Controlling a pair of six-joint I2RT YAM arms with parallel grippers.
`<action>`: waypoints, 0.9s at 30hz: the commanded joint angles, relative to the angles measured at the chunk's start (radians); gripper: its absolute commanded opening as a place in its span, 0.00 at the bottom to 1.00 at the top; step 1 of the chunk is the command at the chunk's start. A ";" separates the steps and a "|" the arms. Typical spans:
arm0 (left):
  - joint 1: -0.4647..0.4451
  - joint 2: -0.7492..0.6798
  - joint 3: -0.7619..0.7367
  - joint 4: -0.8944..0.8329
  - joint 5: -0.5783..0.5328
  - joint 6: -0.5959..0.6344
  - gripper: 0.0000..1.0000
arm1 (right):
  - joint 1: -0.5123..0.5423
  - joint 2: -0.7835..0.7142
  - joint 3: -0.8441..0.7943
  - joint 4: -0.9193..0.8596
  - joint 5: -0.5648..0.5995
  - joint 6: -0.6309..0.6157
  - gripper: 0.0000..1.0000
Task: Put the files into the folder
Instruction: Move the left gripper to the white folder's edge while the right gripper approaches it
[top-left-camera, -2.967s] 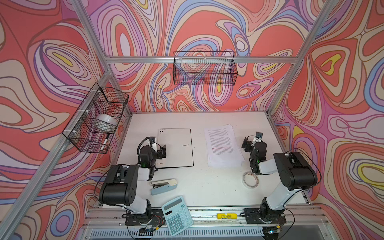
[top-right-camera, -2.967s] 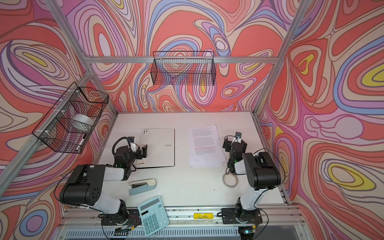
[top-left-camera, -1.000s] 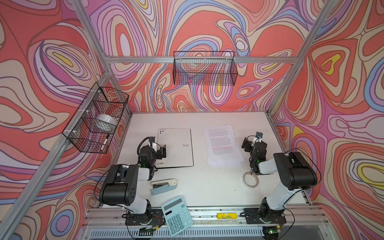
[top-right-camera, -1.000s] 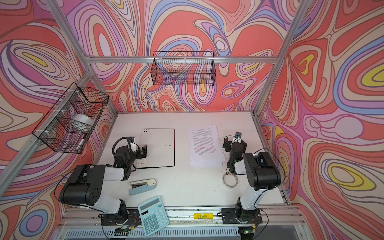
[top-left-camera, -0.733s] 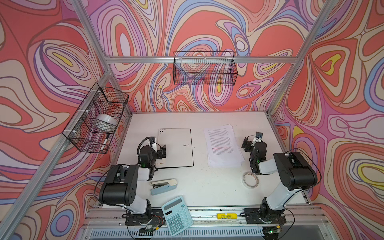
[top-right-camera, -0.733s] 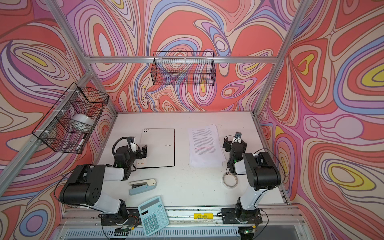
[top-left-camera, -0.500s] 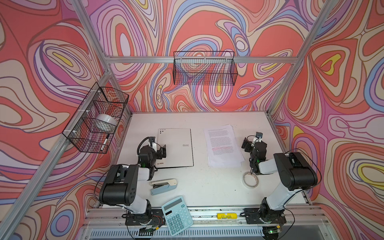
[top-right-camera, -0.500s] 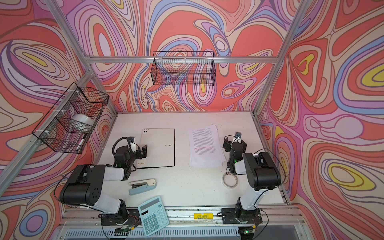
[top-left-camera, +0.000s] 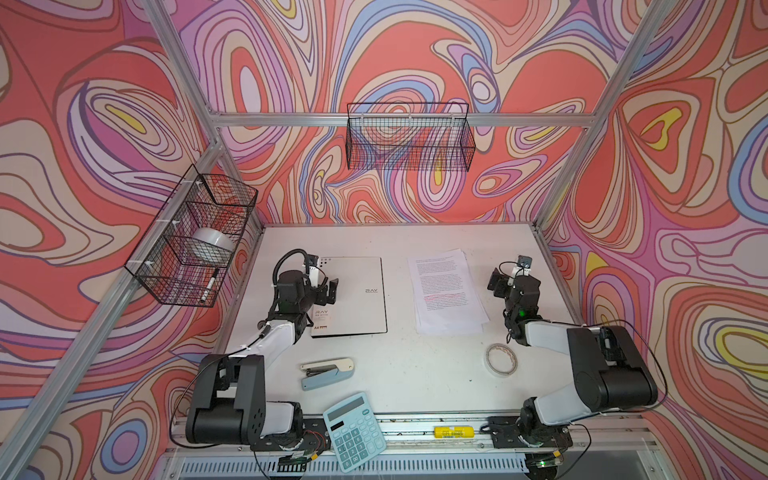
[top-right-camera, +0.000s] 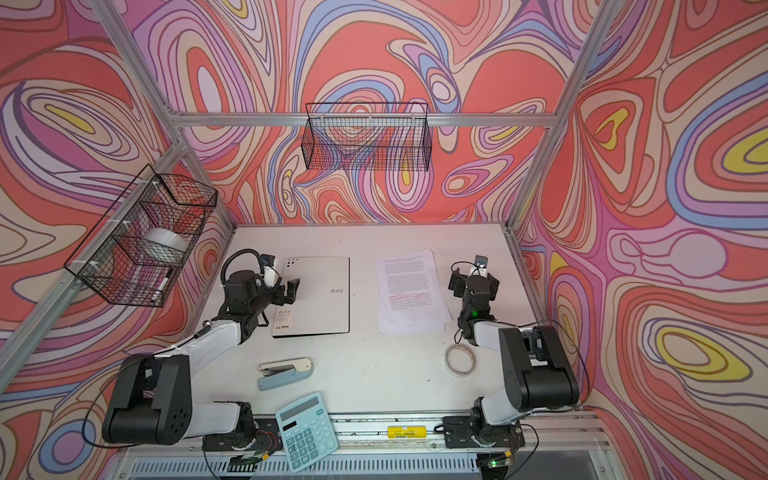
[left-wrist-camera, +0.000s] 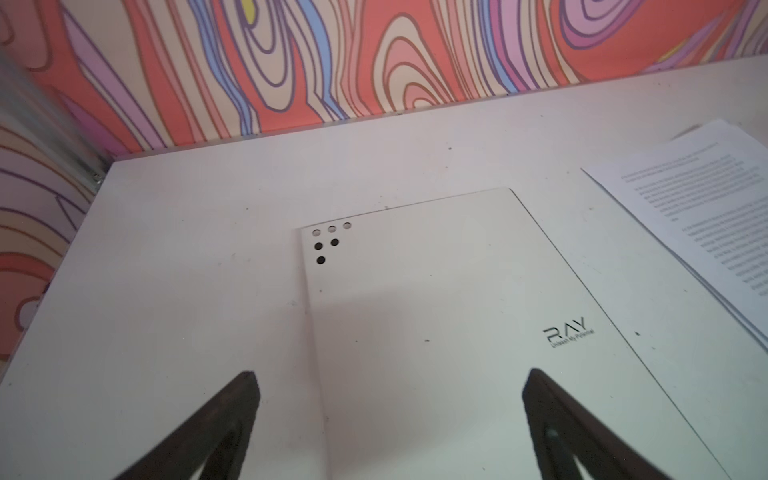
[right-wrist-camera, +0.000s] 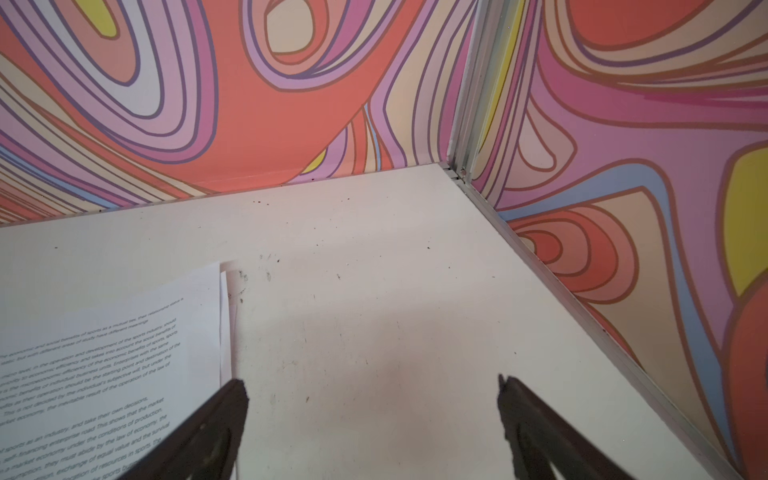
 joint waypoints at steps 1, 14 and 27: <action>-0.077 -0.014 0.170 -0.533 0.028 0.153 1.00 | -0.002 -0.105 0.136 -0.351 0.059 0.127 0.99; -0.431 0.117 0.467 -1.056 -0.546 0.542 1.00 | 0.008 -0.151 0.379 -0.907 -0.425 0.304 0.99; -0.520 0.076 0.251 -0.888 -0.661 0.696 1.00 | 0.036 -0.078 0.368 -0.824 -0.737 0.393 0.98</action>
